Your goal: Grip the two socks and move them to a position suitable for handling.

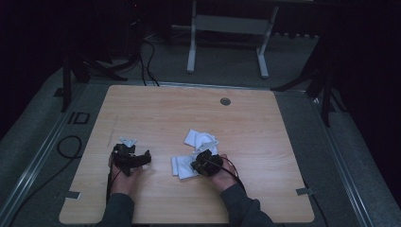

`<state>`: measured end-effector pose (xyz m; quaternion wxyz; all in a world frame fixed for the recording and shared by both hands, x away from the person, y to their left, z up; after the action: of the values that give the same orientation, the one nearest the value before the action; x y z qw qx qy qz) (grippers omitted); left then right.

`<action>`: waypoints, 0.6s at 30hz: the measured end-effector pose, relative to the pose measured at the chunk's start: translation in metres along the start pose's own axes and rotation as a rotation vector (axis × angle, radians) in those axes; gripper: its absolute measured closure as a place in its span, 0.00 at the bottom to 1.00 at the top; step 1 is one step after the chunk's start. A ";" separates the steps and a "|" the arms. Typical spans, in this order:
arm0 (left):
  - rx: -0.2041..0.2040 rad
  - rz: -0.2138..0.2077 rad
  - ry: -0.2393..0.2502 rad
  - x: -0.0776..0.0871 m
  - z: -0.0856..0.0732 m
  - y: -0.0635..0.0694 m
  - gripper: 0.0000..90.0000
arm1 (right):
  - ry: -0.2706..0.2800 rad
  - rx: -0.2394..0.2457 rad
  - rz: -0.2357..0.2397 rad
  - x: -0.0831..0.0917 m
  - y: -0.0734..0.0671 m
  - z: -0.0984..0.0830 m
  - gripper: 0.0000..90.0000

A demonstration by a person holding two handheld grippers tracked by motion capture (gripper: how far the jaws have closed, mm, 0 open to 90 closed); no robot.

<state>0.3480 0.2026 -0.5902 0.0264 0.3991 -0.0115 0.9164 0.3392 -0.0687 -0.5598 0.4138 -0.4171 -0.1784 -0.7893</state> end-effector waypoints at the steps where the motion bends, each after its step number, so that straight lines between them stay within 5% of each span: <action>1: 0.000 0.000 0.000 0.000 0.000 0.000 0.13 | 0.000 0.000 0.000 0.000 0.000 0.000 0.98; 18: 0.001 0.000 0.001 0.000 0.000 0.000 0.13 | 0.144 0.022 -0.030 0.054 -0.008 0.015 0.98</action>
<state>0.3480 0.2026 -0.5902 0.0261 0.3986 -0.0111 0.9167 0.3242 -0.0820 -0.5068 0.4181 -0.3519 -0.1631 -0.8214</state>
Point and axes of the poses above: each handheld gripper's, and its own axes: x roughly backward along the jaws, z roughly out of its top, y roughly to its right, the point moved 3 cm from there along -x, roughly forward along the jaws, and after that the axes turned 2 degrees about -y, right-handed, at the moved point
